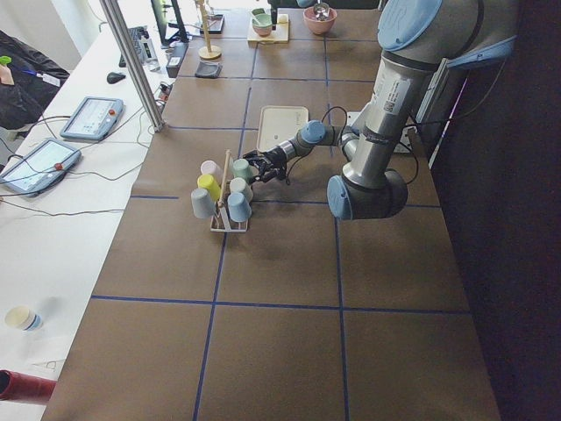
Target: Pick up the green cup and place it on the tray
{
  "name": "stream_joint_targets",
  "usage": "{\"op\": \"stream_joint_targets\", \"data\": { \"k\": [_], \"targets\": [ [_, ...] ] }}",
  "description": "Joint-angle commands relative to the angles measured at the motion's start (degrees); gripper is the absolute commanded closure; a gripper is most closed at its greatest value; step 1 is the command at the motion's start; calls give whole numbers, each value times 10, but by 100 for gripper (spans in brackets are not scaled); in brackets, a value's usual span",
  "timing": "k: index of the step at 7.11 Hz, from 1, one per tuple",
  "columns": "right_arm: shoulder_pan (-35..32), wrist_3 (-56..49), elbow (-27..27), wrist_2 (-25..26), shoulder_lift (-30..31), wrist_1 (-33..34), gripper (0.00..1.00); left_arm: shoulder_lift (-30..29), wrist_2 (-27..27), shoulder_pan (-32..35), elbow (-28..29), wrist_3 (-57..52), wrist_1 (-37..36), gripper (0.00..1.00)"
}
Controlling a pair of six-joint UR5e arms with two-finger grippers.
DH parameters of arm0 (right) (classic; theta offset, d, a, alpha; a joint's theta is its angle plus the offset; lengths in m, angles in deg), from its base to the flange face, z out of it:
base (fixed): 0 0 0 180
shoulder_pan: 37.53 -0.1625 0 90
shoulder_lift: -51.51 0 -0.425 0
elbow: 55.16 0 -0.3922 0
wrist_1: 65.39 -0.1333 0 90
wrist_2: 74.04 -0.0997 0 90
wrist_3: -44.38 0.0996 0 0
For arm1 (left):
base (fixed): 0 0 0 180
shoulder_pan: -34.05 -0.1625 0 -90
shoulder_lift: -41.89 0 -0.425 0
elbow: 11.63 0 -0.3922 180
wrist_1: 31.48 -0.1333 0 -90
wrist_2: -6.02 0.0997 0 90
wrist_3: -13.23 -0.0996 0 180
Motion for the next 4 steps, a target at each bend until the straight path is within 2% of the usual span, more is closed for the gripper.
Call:
{"op": "stream_joint_targets", "data": {
  "k": [1,2,4],
  "targets": [
    [0,0,0,1,0,0,0,0,0,0,3,1,1,3],
    [0,0,0,1,0,0,0,-1,0,2,3,1,1,3],
    [0,0,0,1,0,0,0,0,0,4,3,2,1,17]
  ]
}}
